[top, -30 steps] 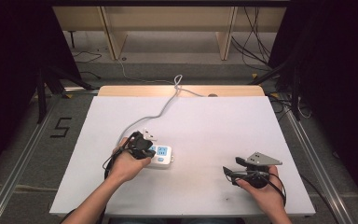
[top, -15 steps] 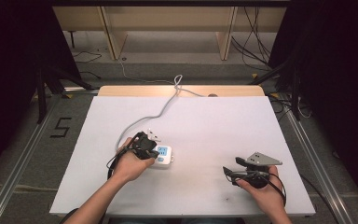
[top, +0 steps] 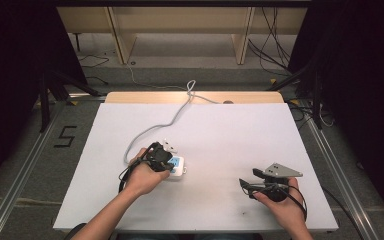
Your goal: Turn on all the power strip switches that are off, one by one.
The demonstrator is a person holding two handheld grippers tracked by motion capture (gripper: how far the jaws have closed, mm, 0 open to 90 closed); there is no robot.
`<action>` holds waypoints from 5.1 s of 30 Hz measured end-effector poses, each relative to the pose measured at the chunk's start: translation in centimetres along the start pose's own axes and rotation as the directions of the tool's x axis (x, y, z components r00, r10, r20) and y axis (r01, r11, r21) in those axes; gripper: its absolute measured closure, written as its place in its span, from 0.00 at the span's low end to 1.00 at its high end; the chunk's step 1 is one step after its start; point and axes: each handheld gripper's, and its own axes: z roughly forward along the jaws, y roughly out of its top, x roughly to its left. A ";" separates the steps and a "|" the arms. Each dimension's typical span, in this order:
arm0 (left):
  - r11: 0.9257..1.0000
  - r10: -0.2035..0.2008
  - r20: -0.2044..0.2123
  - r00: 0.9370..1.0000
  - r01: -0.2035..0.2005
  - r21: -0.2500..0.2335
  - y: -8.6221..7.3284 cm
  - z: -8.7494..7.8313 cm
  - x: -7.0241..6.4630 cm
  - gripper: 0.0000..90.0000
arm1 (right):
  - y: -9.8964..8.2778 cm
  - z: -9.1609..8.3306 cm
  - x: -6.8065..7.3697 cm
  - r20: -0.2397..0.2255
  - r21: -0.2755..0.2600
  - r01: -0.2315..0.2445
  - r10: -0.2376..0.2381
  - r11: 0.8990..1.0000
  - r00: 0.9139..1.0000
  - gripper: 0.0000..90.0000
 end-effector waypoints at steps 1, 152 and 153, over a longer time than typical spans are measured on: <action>1.000 0.003 0.000 1.000 -0.003 0.003 0.0 0.0 0.0 1.00 | 0.0 0.0 0.0 0.000 0.000 0.001 -0.001 1.000 1.000 0.38; 0.999 -0.003 -0.002 1.000 0.003 -0.038 -0.1 -0.5 0.9 0.99 | 0.0 0.0 0.0 -0.002 0.006 0.003 -0.003 1.000 1.000 0.38; 0.999 -0.001 -0.005 1.000 0.001 -0.039 -0.2 -0.5 0.9 0.99 | 0.0 0.0 0.0 -0.002 0.006 0.003 -0.003 1.000 1.000 0.38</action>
